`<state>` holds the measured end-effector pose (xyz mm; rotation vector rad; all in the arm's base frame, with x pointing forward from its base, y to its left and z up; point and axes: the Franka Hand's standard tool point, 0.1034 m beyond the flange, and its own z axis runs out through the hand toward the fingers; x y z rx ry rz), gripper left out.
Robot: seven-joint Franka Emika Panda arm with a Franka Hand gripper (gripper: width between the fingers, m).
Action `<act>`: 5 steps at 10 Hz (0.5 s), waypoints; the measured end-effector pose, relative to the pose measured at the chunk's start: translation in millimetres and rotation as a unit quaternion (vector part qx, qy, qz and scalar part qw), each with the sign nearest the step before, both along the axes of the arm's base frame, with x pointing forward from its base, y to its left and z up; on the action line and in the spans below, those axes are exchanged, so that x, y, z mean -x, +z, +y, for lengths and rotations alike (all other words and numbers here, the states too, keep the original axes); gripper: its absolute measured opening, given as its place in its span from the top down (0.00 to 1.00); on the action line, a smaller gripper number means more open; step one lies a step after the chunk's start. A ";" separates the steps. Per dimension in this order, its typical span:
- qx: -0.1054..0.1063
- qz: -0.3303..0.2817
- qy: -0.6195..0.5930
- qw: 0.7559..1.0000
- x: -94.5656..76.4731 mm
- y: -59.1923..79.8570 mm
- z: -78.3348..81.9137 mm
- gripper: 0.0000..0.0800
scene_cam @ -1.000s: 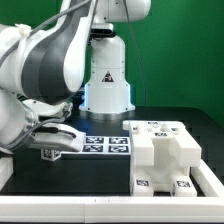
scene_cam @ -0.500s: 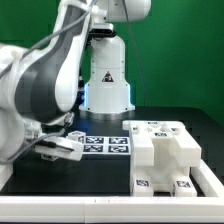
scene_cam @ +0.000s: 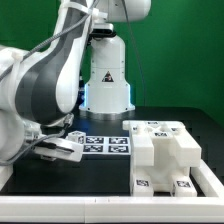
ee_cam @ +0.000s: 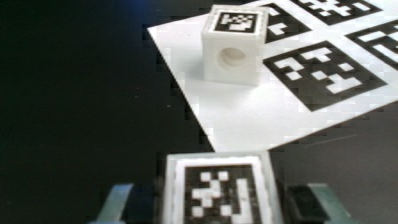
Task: Assemble chair
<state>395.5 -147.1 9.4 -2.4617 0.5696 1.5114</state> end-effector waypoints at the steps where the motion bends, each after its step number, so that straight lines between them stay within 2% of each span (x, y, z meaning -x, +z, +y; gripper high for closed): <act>1: 0.003 -0.007 0.004 1.000 -3.1 2.3 1.2 0.65; 2: 0.000 -0.015 0.019 1.000 -11.7 16.0 7.1 0.65; 3: -0.003 -0.037 0.040 0.999 -27.0 39.2 13.8 0.65; 4: -0.003 -0.075 0.057 0.996 -44.5 65.6 20.7 0.65; 5: 0.001 -0.127 0.069 0.990 -60.7 83.5 25.2 0.65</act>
Offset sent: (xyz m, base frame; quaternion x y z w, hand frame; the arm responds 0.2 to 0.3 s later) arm 0.0357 0.0214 0.0947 -0.0511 0.1221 -0.0690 0.9888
